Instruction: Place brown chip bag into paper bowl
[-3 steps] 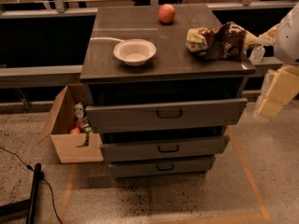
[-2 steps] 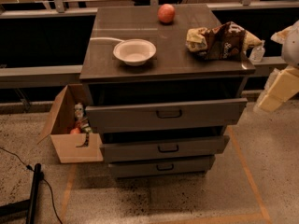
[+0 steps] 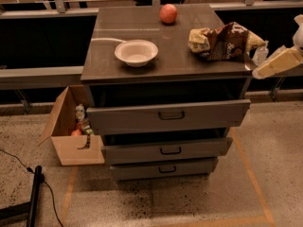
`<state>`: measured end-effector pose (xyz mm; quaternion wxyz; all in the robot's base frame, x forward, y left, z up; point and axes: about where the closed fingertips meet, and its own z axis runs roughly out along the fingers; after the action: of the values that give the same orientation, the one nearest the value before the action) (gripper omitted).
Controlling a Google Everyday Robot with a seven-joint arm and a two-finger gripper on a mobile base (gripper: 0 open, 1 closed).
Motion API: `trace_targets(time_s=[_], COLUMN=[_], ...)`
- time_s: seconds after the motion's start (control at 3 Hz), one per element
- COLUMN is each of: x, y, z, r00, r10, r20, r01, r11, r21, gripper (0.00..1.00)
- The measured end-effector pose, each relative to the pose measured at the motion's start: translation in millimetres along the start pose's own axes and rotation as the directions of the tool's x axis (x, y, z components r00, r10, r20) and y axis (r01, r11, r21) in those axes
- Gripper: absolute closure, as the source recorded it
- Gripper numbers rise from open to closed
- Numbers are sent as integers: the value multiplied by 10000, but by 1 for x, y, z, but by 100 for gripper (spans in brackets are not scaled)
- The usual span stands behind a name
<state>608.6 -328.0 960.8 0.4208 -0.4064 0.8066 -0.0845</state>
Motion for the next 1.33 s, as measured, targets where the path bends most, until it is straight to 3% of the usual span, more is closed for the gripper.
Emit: trace_targets(time_s=[0.33, 0.67, 1.0, 1.33], x=[-5, -5, -5, -5], y=[-6, -3, -18, -42], z=[0, 1, 25, 67], r00=[9999, 9999, 9972, 9825], r10=[-100, -121, 681, 1726], r20=[119, 85, 316, 707], r01=[96, 119, -700, -1794], r11=[9995, 9996, 9957, 9780], r21=[306, 241, 613, 1062], gripper=[0, 0, 0, 0])
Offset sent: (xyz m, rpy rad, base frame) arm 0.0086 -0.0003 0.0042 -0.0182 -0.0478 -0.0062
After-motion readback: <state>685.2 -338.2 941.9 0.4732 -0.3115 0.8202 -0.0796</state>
